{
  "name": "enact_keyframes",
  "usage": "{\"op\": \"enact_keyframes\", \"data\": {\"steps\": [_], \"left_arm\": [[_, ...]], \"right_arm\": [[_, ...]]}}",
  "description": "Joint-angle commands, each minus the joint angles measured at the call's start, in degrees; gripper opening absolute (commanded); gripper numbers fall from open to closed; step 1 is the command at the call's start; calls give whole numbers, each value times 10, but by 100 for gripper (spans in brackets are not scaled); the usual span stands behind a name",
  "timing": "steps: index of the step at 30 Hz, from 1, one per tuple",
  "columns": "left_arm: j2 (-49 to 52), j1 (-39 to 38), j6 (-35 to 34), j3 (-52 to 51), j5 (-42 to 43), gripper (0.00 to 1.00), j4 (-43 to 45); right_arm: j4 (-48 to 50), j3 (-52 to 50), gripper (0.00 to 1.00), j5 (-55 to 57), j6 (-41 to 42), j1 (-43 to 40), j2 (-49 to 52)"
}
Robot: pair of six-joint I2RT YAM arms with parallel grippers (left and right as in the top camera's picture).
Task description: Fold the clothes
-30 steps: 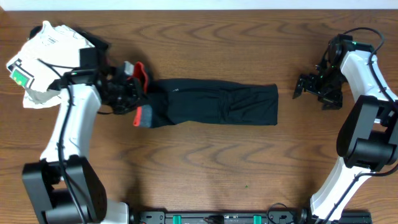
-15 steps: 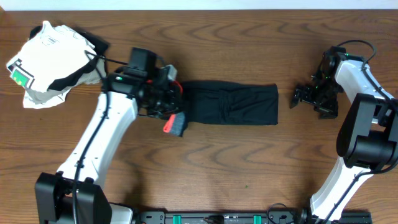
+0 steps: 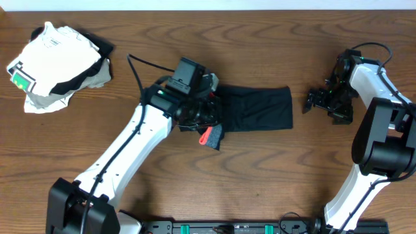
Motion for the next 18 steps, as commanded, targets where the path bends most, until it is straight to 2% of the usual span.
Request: {"op": "enact_keyframes", "data": {"steps": [1,10,11,13,18], "left_arm": [[-9,-15,-14,13,-6,6,7],[-9,-30,-14,13,-10,6,10],[-9,-30,-14,13,-12,8,10],[-9,-30,-7,13,-15,25,11],[-9,-30,8,13,-23,26,22]], "right_arm": [[7,-15,99,5,3,-1,-13],[9,-24,99,1,3,-1,-13],[8,-24,99,1,3,-1,-13],[5,-23,99,-1,3,-1,-13],[-6,-9,99,-30,3,-1,-14]]}}
